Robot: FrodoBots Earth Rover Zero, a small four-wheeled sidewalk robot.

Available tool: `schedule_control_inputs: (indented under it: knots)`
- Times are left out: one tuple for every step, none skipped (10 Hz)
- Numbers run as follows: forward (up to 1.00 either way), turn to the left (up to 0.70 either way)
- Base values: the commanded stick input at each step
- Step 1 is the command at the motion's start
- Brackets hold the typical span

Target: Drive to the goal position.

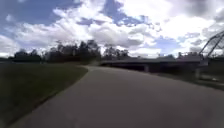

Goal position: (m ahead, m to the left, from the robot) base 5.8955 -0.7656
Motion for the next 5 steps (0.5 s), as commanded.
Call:
schedule_control_inputs:
  knots:
    - [1.00, 0.00]
    - [1.00, 0.00]
    - [1.00, 0.00]
    - [1.00, 0.00]
    - [1.00, 0.00]
